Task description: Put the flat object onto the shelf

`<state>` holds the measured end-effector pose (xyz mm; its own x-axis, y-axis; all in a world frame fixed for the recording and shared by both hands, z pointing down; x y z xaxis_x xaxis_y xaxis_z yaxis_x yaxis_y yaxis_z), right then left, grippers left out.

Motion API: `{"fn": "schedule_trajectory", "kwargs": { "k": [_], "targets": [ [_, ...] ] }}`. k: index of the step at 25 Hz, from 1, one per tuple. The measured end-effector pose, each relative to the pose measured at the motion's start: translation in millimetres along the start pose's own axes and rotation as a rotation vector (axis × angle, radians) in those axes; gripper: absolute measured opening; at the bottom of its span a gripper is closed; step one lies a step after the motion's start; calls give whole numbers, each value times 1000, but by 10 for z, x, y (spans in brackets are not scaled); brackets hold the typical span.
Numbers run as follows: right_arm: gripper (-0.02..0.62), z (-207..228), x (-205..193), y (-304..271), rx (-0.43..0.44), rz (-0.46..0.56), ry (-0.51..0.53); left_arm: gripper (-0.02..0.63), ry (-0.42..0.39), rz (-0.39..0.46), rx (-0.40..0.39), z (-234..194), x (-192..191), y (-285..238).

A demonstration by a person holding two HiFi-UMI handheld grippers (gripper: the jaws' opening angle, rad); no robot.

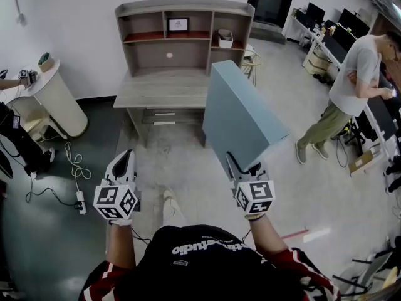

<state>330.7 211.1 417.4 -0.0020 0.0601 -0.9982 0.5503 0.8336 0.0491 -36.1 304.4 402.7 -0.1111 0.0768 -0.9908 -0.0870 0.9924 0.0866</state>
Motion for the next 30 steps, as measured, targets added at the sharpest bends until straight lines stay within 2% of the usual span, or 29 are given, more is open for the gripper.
{"fn": "schedule_trajectory", "kwargs": {
  "k": [16,20,30],
  "targets": [
    [267,78,-84,-290,-9,-17,7,6,-7,-23,23,-189,-102,-166],
    [267,50,-121,-481,-11,-35,13,6,-14,-43,28,-343,-174,-321],
    [267,109,-207,-1147,-66,-40,7,6,-2,-49,-32,-752,-208,-1002]
  ]
}}
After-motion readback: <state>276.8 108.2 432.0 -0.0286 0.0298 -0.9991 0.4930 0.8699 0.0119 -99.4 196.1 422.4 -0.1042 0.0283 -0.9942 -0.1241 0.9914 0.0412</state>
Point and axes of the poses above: the fingertips, and each gripper's own axes: y backward along the fingers, z to its right, x out of its top, the point moved 9 cm from there along y, backward along the fingers, and after that the axes turned 9 degrees about z, right-handed, at the moved point
